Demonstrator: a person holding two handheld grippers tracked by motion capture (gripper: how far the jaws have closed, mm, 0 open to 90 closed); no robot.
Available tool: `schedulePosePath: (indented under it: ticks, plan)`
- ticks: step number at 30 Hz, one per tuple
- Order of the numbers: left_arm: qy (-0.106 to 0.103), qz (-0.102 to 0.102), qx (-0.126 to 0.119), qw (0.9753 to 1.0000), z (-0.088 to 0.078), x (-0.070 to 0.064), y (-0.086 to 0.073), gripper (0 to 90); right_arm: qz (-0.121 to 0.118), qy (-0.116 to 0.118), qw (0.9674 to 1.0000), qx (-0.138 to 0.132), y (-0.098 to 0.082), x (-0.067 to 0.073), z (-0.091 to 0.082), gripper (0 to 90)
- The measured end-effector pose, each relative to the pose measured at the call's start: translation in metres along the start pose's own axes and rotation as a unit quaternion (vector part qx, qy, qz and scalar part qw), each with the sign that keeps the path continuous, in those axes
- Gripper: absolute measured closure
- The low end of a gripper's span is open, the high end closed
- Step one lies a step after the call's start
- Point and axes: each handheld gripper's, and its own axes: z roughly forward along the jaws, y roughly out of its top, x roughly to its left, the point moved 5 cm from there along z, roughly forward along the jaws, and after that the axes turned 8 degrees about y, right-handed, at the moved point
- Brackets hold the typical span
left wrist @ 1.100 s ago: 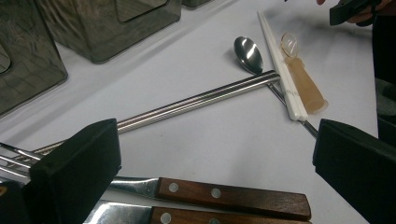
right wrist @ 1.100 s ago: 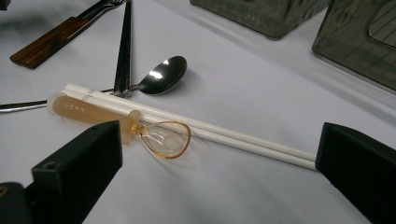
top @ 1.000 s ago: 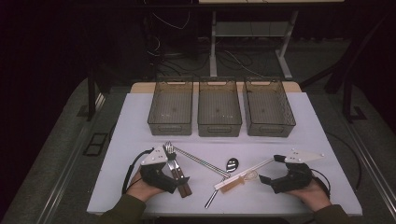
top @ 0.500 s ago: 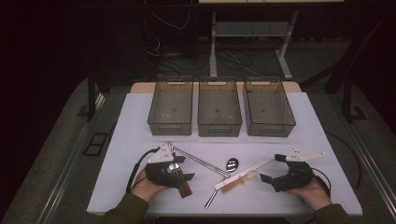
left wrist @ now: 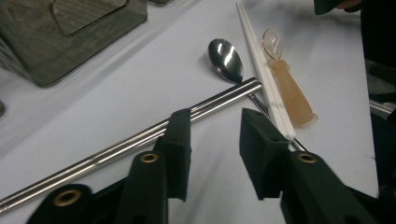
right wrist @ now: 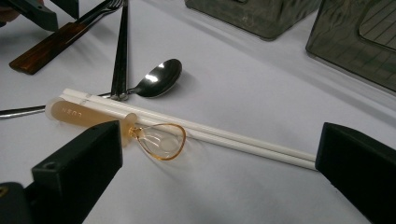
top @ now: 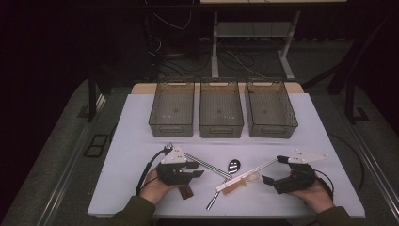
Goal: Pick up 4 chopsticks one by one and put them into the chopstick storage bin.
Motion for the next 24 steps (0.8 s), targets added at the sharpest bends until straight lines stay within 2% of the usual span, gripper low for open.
schedulePosePath:
  ticks: [14,24]
  plan:
    - [-0.021,0.018,0.019,0.9994,0.018,-0.008,0.01,87.3,0.002,-0.002,1.0,0.001,0.0,-0.001,0.001,0.8]
    - [-0.037,0.027,0.037,0.9983,0.034,-0.017,0.016,89.2,0.002,-0.003,1.0,0.001,0.0,0.0,0.001,0.8]
